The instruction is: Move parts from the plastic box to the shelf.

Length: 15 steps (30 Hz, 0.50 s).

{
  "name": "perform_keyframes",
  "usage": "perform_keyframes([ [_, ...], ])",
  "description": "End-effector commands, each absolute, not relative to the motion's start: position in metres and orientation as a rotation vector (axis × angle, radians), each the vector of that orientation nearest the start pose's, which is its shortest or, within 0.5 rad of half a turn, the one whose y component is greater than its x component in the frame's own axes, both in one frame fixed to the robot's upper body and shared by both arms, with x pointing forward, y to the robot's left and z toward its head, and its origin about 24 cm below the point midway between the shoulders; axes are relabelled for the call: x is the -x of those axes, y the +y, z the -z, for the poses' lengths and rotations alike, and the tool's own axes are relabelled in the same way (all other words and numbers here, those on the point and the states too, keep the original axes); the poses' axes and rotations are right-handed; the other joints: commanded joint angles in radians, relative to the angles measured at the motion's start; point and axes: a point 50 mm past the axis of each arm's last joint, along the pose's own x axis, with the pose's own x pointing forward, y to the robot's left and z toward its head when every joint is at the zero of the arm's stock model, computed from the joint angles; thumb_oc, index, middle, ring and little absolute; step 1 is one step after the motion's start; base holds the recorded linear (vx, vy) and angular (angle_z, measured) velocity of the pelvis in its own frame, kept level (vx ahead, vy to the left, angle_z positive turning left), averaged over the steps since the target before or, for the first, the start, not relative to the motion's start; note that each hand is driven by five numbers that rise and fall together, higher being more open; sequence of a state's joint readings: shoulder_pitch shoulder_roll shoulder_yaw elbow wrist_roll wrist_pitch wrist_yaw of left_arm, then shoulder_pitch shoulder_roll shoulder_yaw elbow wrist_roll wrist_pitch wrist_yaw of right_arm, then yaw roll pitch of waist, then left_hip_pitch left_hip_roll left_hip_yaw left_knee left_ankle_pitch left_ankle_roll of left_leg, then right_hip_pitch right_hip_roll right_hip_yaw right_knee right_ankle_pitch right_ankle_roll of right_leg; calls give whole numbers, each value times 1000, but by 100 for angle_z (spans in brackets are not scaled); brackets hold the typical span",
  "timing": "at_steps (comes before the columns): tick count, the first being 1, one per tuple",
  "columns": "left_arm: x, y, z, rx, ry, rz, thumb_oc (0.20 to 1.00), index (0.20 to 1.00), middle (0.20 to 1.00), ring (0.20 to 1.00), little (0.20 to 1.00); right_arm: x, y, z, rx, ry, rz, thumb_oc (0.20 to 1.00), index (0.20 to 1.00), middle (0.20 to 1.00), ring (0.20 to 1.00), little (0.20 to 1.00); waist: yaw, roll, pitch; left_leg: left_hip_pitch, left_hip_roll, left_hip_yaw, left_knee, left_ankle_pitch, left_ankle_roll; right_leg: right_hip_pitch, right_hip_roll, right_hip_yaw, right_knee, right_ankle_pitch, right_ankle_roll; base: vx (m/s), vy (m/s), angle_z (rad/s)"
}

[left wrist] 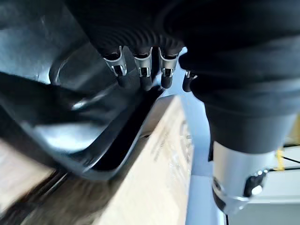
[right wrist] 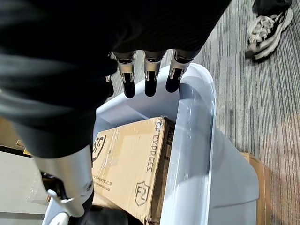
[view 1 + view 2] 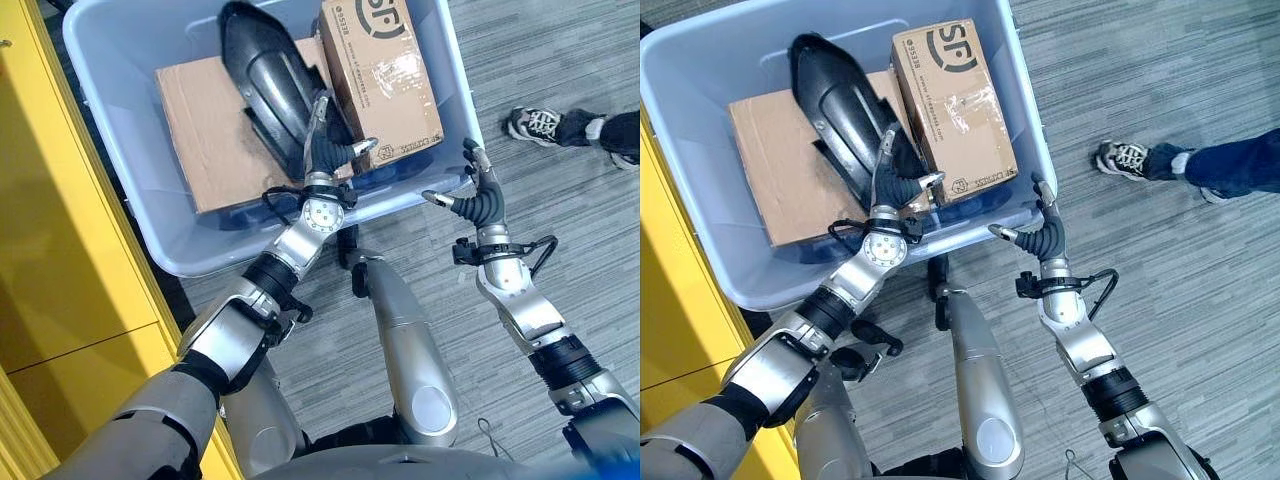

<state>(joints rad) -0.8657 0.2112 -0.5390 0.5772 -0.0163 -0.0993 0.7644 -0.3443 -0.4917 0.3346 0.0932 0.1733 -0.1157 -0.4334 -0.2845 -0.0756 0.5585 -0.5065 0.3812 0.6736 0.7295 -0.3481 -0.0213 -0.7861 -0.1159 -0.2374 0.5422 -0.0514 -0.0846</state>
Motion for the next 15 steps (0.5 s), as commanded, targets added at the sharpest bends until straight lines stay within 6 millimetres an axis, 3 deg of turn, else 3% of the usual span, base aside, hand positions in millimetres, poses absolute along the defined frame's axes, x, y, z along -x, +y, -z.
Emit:
perform_keyframes([
  [1,-344,81,-197,-345,-816,-374,1000,1000,1000,1000,1000,-288,-166,-121,240,-404,58,1000,1000,1000,1000,1000,27,-34,-39,-91,-15,-59,-30,223,-53,67,-23,-23,84,-147,119,1,-79,5],
  [3,-338,86,-202,-344,-889,-439,1000,1000,1000,1000,1000,-286,-166,-117,236,-394,60,1000,1000,1000,1000,1000,34,-31,-39,-89,-19,-65,-36,224,-53,70,-25,-26,84,-148,119,-5,-68,16],
  [6,-322,112,-208,-337,-1082,-699,1000,1000,1000,1000,1000,-279,-166,-104,209,-377,81,1000,1000,1000,1000,1000,64,-29,-39,-88,-28,-96,-53,217,-53,86,-34,-40,76,-146,120,-16,-129,31],
  [9,-317,120,-211,-336,-1154,-797,1000,1000,1000,1000,1000,-278,-164,-100,196,-370,91,1000,1000,1000,1000,1000,76,-32,-39,-91,-31,-109,-60,212,-53,90,-36,-47,73,-142,121,-19,-83,14],
  [13,-316,129,-210,-290,-1147,-896,1000,1000,1000,1000,1000,-279,-162,-97,180,-357,109,1000,1000,1000,1000,1000,86,-38,-39,-94,-35,-125,-67,212,-56,94,-38,-53,73,-138,123,-15,-57,15],
  [15,-321,135,-204,-262,-1037,-923,1000,1000,1000,1000,1000,-278,-159,-93,173,-348,113,1000,1000,1000,1000,1000,90,-44,-39,-96,-35,-129,-71,215,-58,97,-38,-60,68,-133,127,-29,-69,11],
])
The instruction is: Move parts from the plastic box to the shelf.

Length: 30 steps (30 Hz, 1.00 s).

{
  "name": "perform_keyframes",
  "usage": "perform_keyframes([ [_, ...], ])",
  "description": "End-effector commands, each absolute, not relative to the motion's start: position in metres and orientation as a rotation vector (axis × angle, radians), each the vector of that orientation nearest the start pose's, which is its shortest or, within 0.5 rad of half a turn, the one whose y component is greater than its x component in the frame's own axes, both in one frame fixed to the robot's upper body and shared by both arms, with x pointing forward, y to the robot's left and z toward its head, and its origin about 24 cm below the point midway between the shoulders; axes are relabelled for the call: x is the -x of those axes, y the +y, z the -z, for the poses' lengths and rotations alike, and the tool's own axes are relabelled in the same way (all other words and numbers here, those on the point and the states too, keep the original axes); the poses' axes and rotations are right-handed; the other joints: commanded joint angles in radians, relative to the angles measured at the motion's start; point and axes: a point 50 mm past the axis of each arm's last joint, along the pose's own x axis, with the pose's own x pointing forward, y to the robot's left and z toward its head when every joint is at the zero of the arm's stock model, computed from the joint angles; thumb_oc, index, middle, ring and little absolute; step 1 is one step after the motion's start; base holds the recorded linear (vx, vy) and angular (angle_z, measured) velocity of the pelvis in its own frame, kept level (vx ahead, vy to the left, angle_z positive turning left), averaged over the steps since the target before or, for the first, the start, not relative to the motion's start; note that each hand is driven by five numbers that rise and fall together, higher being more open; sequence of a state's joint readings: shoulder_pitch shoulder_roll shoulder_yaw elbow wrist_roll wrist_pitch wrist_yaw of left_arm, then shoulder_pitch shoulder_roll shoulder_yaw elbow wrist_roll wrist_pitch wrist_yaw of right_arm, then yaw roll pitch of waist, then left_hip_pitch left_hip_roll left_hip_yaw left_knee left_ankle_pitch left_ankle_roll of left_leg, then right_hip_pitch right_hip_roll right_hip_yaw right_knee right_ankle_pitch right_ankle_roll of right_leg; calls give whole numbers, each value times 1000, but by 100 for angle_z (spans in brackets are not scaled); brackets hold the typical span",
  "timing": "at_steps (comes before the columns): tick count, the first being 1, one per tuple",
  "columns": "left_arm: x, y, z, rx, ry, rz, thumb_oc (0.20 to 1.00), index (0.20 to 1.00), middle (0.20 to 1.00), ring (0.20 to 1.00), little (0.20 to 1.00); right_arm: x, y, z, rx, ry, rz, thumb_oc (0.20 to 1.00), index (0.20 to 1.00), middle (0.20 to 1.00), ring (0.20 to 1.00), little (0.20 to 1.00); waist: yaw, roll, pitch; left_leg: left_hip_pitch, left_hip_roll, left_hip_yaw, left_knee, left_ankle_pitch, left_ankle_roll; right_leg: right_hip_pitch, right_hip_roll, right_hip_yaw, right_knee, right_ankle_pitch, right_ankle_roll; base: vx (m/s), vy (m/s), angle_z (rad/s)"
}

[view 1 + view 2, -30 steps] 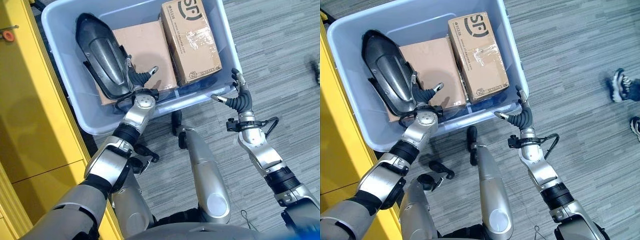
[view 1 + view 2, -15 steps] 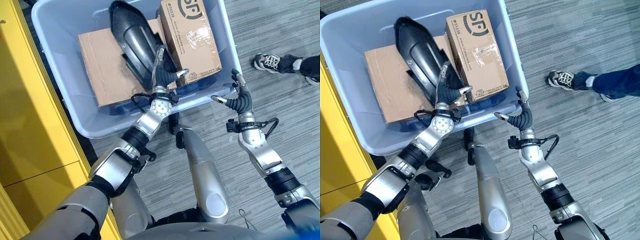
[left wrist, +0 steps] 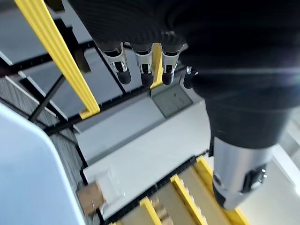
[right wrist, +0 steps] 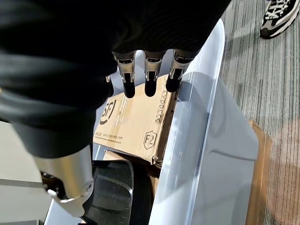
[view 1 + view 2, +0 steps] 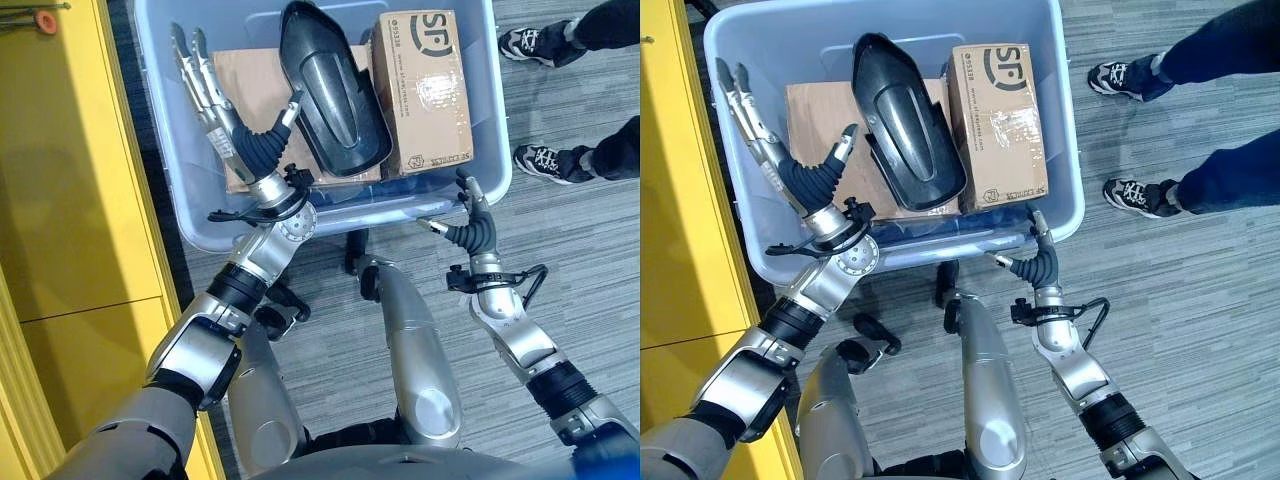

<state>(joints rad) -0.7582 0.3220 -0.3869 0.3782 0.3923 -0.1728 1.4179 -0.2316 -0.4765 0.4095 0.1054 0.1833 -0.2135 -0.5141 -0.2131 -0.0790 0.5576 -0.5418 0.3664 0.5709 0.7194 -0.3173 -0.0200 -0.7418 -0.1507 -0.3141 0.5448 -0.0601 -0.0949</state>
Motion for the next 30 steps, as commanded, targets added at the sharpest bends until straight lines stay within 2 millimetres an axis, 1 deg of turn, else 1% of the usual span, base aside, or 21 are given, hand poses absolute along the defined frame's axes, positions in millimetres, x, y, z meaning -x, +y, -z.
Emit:
perform_keyframes([
  [1,-329,136,-191,-205,-865,-878,1000,1000,1000,1000,1000,-278,-157,-92,168,-345,118,1000,1000,1000,1000,1000,20,-46,-38,-62,-19,-29,-64,185,-61,53,-2,14,61,-120,141,-26,-60,10],
  [2,-329,136,-191,-203,-856,-874,1000,1000,1000,1000,1000,-278,-157,-92,168,-345,119,1000,1000,1000,1000,1000,20,-46,-38,-62,-18,-29,-64,186,-61,54,-2,14,61,-120,142,-26,-69,4],
  [3,-333,134,-180,-183,-766,-826,1000,1000,1000,1000,1000,-279,-156,-92,162,-346,123,1000,1000,1000,1000,1000,21,-53,-38,-63,-16,-29,-67,186,-62,55,-2,9,53,-114,145,-18,-49,0],
  [4,-336,132,-177,-202,-731,-790,1000,1000,1000,1000,1000,-279,-155,-93,159,-346,123,1000,1000,1000,1000,1000,20,-56,-38,-63,-13,-28,-67,188,-64,56,-2,6,49,-111,147,-23,-60,-3],
  [5,-339,129,-172,-172,-661,-754,1000,1000,1000,1000,1000,-280,-156,-94,157,-347,123,1000,1000,1000,1000,1000,19,-59,-38,-64,-11,-26,-68,190,-64,55,-2,3,47,-108,149,-12,-31,-4],
  [6,-339,128,-170,-164,-640,-746,1000,1000,1000,1000,1000,-280,-156,-94,157,-347,123,1000,1000,1000,1000,1000,19,-60,-38,-64,-11,-26,-69,190,-64,55,-2,2,46,-107,149,-13,-26,-4],
  [7,-342,123,-159,-94,-516,-695,1000,1000,1000,1000,1000,-281,-155,-95,157,-345,124,1000,1000,1000,1000,1000,17,-63,-38,-62,-9,-22,-71,194,-65,56,-1,-1,41,-103,151,0,0,0],
  [8,-344,120,-154,-79,-476,-671,1000,1000,1000,1000,1000,-282,-155,-96,157,-344,124,1000,1000,1000,1000,1000,15,-64,-38,-59,-7,-19,-73,197,-67,59,0,-2,36,-101,153,0,0,0],
  [10,-345,117,-152,-71,-456,-643,1000,1000,1000,1000,1000,-283,-154,-98,158,-345,120,1000,1000,1000,1000,1000,13,-66,-38,-56,-5,-14,-74,200,-69,60,1,-3,33,-99,154,-4,1,-2],
  [14,-349,100,-147,-11,-342,-588,1000,1000,1000,1000,1000,-287,-154,-103,162,-354,119,1000,1000,1000,1000,1000,-2,-72,-38,-53,3,0,-72,214,-73,59,6,-3,30,-97,151,0,0,0],
  [19,-351,95,-146,-14,-302,-599,1000,1000,1000,1000,1000,-290,-154,-107,165,-360,114,1000,1000,1000,1000,1000,-9,-75,-38,-53,10,10,-68,223,-79,57,9,-3,26,-96,150,-4,7,-3],
  [20,-353,93,-143,-3,-256,-614,1000,1000,1000,1000,1000,-291,-153,-110,172,-362,108,1000,1000,1000,1000,1000,-14,-78,-38,-54,15,16,-64,227,-84,56,10,-3,26,-97,149,1,16,-8],
  [24,-355,94,-141,10,-226,-654,1000,1000,1000,1000,1000,-293,-154,-110,173,-353,104,1000,1000,1000,1000,1000,-22,-85,-38,-56,24,25,-52,236,-90,54,15,-1,30,-102,144,9,15,-12],
  [27,-360,94,-140,52,-163,-667,1000,1000,1000,1000,1000,-295,-154,-110,177,-356,101,1000,1000,1000,1000,1000,-28,-88,-38,-60,28,26,-43,238,-92,51,22,5,33,-105,140,14,-4,-10],
  [30,-362,91,-138,95,-116,-634,1000,1000,1000,1000,1000,-296,-153,-111,176,-355,106,1000,1000,1000,1000,1000,-29,-90,-38,-61,28,26,-39,235,-90,51,23,5,36,-105,139,5,-4,-1],
])
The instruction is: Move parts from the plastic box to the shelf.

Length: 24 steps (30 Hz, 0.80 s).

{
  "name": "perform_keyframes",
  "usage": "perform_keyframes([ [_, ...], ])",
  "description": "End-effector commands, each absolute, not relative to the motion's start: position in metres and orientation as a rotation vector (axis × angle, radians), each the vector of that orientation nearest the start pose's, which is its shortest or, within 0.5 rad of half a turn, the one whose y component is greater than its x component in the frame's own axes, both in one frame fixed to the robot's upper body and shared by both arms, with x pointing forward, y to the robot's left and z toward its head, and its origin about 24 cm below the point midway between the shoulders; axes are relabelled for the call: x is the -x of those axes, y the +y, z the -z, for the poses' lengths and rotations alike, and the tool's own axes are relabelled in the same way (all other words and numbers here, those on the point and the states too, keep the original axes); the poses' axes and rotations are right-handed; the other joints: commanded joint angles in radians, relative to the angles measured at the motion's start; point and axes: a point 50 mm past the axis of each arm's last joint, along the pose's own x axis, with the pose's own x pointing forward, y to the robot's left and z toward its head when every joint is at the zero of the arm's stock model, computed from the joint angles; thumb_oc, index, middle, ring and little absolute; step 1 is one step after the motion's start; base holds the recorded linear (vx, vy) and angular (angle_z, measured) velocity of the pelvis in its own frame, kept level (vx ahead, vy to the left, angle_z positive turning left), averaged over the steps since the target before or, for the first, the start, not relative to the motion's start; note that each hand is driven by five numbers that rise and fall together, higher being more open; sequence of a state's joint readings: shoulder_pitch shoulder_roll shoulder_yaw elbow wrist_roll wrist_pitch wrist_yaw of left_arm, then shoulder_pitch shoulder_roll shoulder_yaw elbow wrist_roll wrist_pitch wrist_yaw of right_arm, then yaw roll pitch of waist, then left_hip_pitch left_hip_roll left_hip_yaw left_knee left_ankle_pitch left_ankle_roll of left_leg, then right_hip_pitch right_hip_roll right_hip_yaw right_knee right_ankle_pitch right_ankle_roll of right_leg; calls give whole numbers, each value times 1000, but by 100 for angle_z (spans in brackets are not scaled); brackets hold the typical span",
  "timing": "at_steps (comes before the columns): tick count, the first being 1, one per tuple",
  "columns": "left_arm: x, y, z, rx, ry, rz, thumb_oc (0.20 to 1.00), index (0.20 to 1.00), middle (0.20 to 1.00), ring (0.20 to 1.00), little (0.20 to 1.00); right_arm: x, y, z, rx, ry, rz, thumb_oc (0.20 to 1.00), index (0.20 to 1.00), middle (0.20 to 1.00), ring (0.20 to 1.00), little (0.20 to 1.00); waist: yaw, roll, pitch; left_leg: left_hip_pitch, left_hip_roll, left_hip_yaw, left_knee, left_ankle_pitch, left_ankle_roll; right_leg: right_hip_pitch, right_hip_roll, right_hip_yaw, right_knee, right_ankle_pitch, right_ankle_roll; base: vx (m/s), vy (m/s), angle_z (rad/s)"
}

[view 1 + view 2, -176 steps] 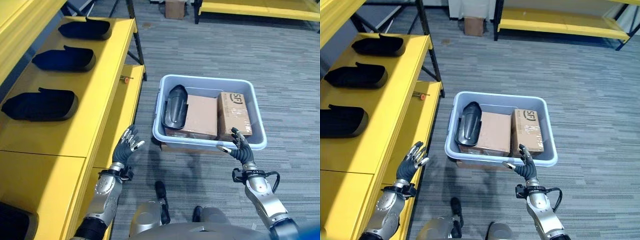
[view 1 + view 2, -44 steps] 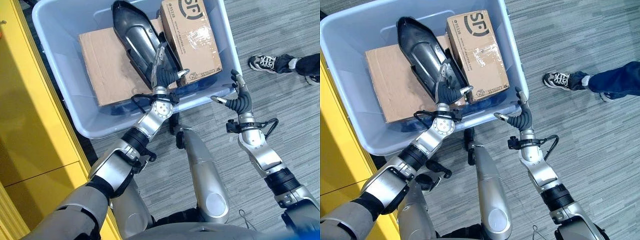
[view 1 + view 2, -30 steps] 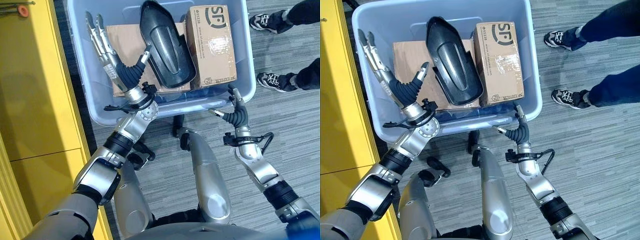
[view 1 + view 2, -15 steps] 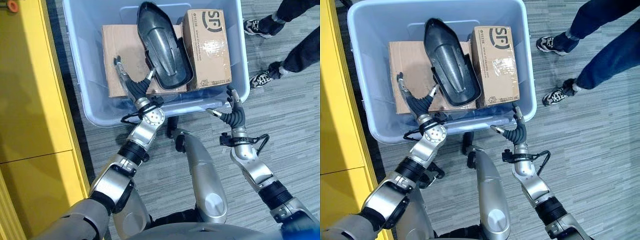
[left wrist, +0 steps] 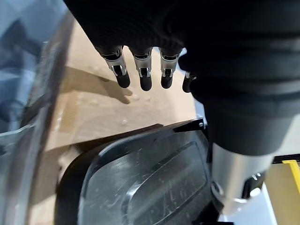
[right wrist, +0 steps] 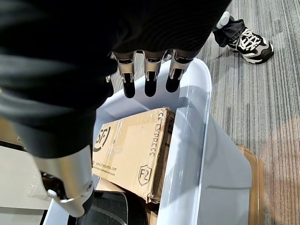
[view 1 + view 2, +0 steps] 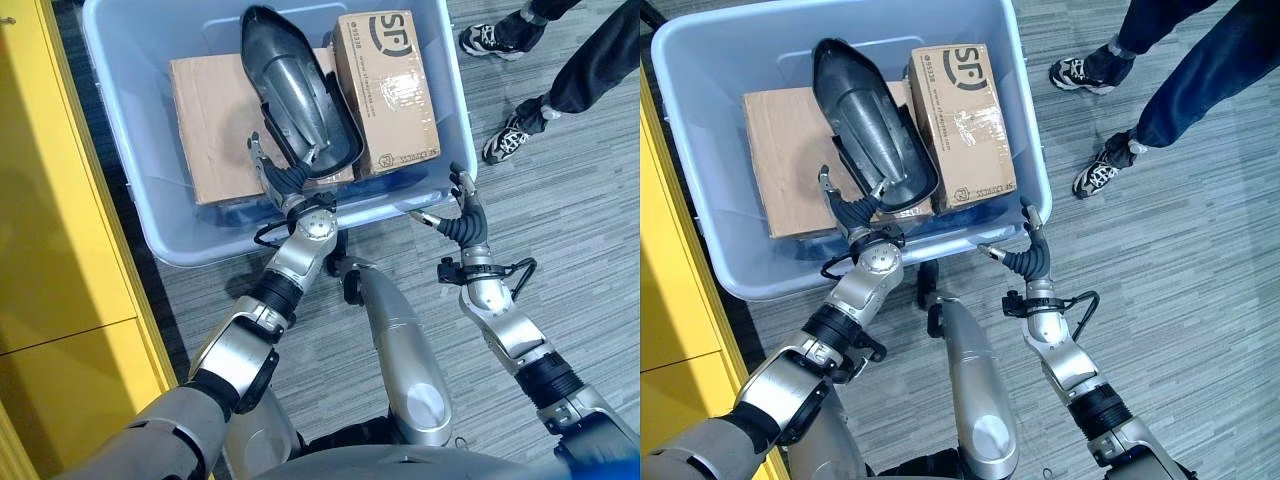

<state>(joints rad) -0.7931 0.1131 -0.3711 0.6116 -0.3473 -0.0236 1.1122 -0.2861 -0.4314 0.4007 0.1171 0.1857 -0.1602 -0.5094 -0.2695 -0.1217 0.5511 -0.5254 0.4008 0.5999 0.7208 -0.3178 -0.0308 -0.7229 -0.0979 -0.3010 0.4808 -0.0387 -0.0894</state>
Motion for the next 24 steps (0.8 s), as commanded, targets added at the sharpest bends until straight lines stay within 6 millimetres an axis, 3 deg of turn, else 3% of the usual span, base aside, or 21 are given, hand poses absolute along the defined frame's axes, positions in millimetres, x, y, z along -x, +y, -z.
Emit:
perform_keyframes([
  [1,-364,88,-132,143,-45,-624,1000,1000,1000,1000,1000,-297,-153,-113,175,-359,109,1000,1000,1000,1000,1000,22,-49,-31,-80,-4,-3,-32,236,-81,28,-29,-5,109,-130,133,0,0,0],
  [6,-366,91,-128,121,-6,-642,1000,1000,1000,1000,1000,-298,-153,-115,181,-360,105,1000,1000,1000,1000,1000,14,-55,-31,-78,0,4,-28,235,-82,27,-25,-2,108,-131,131,0,0,0],
  [9,-367,89,-120,281,97,-652,1000,1000,1000,1000,1000,-299,-153,-115,180,-359,111,1000,1000,1000,1000,1000,8,-58,-31,-82,2,8,-22,235,-82,20,-23,3,109,-130,128,2,0,-1],
  [12,-372,90,-124,193,55,-573,1000,1000,1000,1000,1000,-300,-153,-118,183,-370,101,1000,1000,1000,1000,1000,3,-63,-31,-86,8,11,-13,237,-85,18,-19,5,112,-132,125,11,-15,-5],
  [15,-372,92,-122,146,72,-615,1000,1000,1000,1000,1000,-300,-154,-119,177,-371,99,1000,1000,1000,1000,1000,-2,-64,-31,-87,9,13,-7,229,-81,13,-19,7,118,-130,125,13,-11,-8],
  [20,-378,111,-113,77,126,-632,1000,1000,1000,1000,1000,-300,-155,-119,186,-366,98,1000,1000,1000,1000,1000,-12,-63,-31,-89,16,20,5,237,-88,8,-17,16,126,-137,121,16,5,-3],
  [24,-388,133,-125,-53,110,-674,1000,1000,1000,1000,1000,-300,-157,-120,194,-359,95,1000,1000,1000,1000,1000,-23,-62,-31,-94,24,25,23,230,-87,-5,-14,27,146,-145,116,26,1,-11],
])
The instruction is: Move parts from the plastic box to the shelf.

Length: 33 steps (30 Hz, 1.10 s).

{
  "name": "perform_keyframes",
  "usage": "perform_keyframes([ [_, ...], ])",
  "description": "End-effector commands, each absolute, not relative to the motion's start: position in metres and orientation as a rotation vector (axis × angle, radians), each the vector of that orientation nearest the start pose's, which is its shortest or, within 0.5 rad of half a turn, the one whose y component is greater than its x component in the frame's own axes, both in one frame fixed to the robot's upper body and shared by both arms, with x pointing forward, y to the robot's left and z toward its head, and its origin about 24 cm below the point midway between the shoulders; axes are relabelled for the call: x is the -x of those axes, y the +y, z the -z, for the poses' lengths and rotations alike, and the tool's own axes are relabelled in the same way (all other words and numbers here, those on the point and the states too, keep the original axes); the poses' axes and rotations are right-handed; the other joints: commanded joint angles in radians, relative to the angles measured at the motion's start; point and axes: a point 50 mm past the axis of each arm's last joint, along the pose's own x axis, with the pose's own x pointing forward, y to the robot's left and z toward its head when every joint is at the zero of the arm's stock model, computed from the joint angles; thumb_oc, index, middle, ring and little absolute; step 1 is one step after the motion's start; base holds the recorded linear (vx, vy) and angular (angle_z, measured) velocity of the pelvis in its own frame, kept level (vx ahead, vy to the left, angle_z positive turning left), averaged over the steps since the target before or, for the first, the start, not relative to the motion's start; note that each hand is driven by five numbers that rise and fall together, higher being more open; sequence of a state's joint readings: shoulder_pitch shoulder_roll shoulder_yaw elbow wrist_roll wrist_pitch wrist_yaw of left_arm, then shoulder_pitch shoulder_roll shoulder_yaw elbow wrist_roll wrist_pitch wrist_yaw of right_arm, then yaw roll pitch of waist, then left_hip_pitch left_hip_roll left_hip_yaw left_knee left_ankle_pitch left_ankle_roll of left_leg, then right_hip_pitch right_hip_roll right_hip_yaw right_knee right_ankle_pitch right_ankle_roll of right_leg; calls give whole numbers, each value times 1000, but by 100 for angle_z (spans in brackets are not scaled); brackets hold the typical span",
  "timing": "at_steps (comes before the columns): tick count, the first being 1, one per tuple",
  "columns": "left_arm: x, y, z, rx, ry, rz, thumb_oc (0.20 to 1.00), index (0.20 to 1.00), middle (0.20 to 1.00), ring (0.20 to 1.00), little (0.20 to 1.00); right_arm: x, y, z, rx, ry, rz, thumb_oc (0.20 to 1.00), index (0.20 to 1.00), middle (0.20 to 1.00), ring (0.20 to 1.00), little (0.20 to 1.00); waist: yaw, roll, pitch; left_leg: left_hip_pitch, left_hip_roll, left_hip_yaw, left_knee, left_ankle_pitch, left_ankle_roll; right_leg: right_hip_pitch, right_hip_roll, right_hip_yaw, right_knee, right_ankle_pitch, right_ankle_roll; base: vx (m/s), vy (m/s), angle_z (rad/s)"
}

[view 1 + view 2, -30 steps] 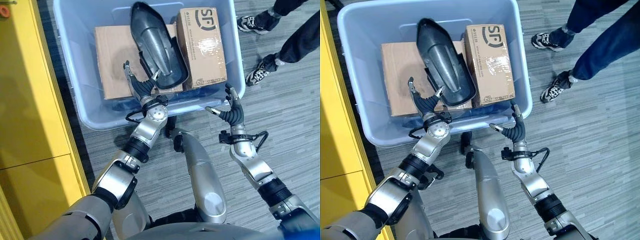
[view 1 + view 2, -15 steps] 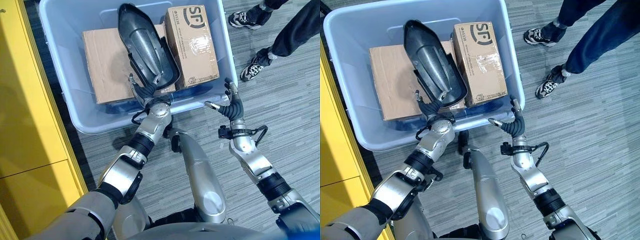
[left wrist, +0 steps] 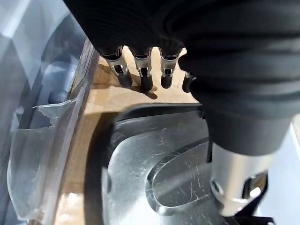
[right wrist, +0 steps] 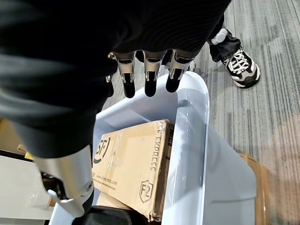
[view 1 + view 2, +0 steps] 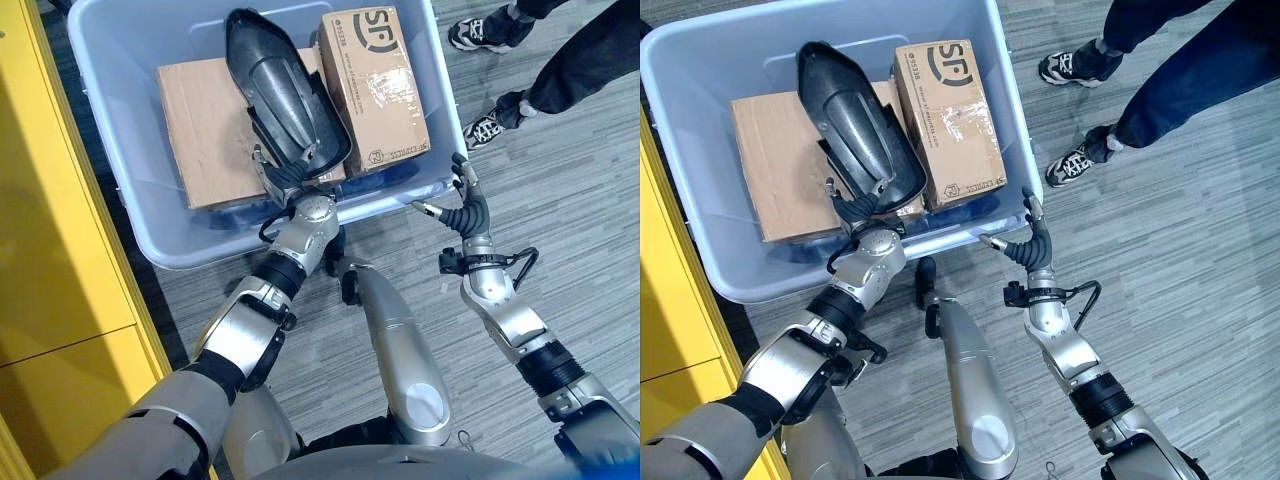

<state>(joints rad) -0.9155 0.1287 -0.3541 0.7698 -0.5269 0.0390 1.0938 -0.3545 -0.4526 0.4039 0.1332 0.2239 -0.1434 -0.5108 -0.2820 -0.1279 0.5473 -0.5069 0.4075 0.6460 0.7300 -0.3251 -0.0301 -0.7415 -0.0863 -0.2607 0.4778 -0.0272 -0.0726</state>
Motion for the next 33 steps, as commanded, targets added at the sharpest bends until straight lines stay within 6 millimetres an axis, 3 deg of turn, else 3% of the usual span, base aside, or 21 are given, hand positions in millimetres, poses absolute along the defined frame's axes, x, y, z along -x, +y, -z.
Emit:
perform_keyframes([
  [1,-389,137,-127,-95,105,-687,1000,1000,1000,1000,1000,-300,-158,-120,194,-356,96,1000,1000,1000,1000,1000,-12,-56,-27,-113,17,-21,16,236,-88,13,-25,-12,150,-158,98,19,-9,-9],
  [4,-393,147,-131,-213,101,-686,1000,1000,1000,1000,1000,-299,-159,-119,195,-354,96,1000,1000,1000,1000,1000,-16,-58,-27,-120,21,-22,24,234,-88,5,-26,-12,158,-159,98,14,-12,-9],
  [11,-394,156,-120,-170,189,-651,1000,1000,1000,1000,1000,-296,-161,-120,200,-360,95,1000,1000,1000,1000,1000,-25,-56,-27,-128,23,-19,28,228,-87,-10,-26,-4,163,-167,94,9,-11,-17],
  [12,-395,156,-118,-152,207,-635,576,576,576,576,576,-296,-161,-120,201,-360,94,1000,1000,1000,1000,1000,-26,-56,-27,-130,24,-19,30,229,-88,-13,-26,-3,165,-167,94,5,-10,-23],
  [13,-395,156,-117,-151,213,-630,322,322,322,322,322,-296,-161,-120,201,-360,94,1000,1000,1000,1000,1000,-27,-55,-27,-130,24,-19,30,228,-88,-14,-25,-2,165,-167,94,3,-12,11],
  [14,-395,156,-117,-150,212,-632,200,200,200,200,200,-296,-161,-121,199,-361,95,1000,1000,1000,1000,1000,-28,-56,-27,-132,24,-20,31,227,-88,-16,-25,-2,165,-166,94,2,-16,25],
  [33,-392,165,-111,-134,240,-692,200,200,200,200,200,-294,-162,-119,198,-348,98,1000,1000,1000,1000,1000,-26,-56,-27,-138,20,-27,26,222,-89,-19,-25,0,160,-164,96,-1,-3,2],
])
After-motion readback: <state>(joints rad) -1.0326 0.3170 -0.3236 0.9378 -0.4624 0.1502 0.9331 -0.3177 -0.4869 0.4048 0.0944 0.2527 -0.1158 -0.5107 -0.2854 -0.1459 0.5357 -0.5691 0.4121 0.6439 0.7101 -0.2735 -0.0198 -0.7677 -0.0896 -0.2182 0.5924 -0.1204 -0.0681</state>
